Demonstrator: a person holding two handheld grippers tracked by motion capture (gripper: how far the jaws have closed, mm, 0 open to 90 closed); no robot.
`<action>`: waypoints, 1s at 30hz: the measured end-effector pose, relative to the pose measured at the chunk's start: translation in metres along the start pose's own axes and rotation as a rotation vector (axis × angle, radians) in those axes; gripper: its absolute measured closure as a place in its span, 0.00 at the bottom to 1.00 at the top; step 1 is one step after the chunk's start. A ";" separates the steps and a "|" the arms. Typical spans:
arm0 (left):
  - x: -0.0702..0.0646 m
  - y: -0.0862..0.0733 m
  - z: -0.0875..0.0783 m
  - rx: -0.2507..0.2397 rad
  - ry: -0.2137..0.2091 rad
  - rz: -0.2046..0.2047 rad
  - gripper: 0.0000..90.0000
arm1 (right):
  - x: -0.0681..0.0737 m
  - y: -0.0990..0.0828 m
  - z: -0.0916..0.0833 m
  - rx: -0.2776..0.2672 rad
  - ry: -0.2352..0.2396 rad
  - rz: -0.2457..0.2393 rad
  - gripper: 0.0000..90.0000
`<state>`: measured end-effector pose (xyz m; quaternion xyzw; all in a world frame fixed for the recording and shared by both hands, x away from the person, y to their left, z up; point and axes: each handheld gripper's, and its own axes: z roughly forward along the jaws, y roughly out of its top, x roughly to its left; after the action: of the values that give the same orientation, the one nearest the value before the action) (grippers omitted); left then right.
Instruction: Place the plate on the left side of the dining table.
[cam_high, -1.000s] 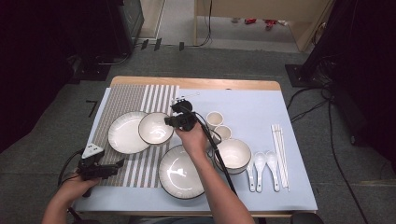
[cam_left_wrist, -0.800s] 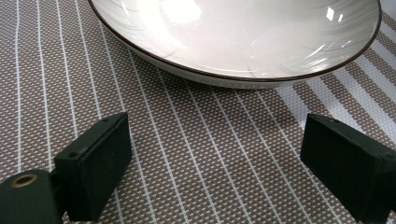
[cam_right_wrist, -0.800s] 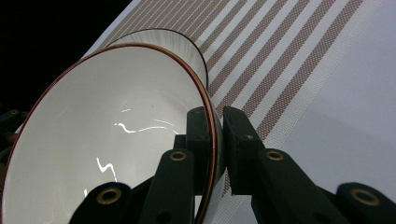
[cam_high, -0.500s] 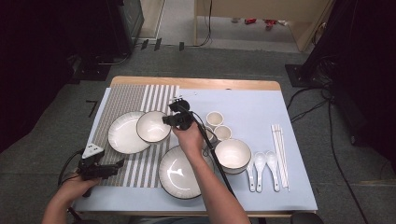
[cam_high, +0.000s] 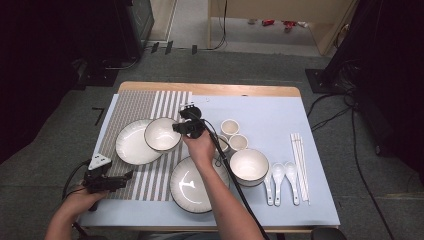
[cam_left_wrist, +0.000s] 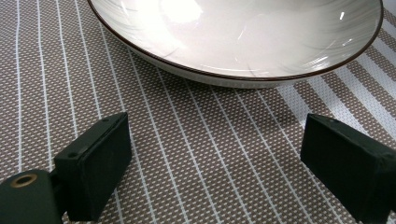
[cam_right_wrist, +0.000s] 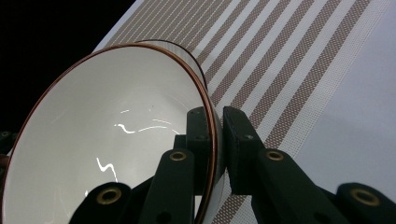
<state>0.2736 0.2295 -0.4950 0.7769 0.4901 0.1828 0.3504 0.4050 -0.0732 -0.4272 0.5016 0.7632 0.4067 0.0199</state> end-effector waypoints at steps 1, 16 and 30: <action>0.000 0.000 0.000 0.000 0.000 0.001 0.10 | 0.000 0.000 0.002 -0.003 -0.002 -0.001 0.91; 0.000 0.000 0.000 0.001 -0.004 -0.001 0.09 | 0.002 0.002 0.014 -0.006 -0.006 0.025 0.91; 0.000 0.000 0.000 0.002 -0.002 0.001 0.10 | 0.007 0.005 0.022 -0.006 -0.012 0.027 0.91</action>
<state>0.2737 0.2296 -0.4949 0.7778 0.4895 0.1819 0.3498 0.4153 -0.0532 -0.4358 0.5144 0.7549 0.4063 0.0204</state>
